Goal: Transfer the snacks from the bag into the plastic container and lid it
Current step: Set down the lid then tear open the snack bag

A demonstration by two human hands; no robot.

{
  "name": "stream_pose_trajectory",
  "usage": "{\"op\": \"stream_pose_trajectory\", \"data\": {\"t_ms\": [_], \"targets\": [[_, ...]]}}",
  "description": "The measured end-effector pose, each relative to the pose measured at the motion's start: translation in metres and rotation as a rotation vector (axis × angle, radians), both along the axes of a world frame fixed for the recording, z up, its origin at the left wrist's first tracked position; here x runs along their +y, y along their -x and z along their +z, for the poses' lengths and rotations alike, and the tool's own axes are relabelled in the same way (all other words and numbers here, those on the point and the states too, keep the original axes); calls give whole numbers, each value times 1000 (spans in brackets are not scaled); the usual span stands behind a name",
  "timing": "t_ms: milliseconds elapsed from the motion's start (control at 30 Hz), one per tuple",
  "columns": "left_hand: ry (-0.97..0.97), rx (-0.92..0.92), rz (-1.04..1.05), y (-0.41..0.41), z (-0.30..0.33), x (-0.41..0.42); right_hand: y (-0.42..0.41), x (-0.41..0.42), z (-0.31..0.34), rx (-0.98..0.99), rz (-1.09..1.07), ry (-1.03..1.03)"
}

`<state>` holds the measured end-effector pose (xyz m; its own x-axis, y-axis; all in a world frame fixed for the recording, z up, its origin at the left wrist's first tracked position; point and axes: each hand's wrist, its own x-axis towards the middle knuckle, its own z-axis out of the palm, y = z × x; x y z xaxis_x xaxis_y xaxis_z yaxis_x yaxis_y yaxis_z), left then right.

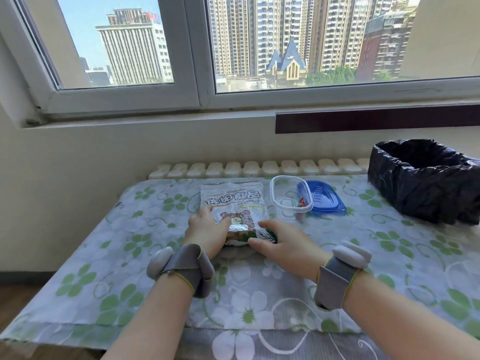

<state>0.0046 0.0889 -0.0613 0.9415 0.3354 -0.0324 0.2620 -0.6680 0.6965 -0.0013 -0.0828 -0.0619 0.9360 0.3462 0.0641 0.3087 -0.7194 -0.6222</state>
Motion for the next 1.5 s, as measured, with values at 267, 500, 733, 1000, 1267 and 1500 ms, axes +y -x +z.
{"op": "stream_pose_trajectory", "data": {"t_ms": [267,500,733,1000,1267,1500], "targets": [[94,-184,27,5,6,2,6,5,5,25,23,-10],[282,-292,41,13,8,4,7,3,3,21,24,-91],[349,-419,-8,19,8,0,6,2,2,16,27,-148],[430,-584,24,21,16,5,3,-2,0,40,-75,-374],[450,-713,-22,35,40,-1,-1,-9,11,74,-120,-524],[613,-704,-168,47,60,-9,-2,-18,25,265,-78,-836]]}}
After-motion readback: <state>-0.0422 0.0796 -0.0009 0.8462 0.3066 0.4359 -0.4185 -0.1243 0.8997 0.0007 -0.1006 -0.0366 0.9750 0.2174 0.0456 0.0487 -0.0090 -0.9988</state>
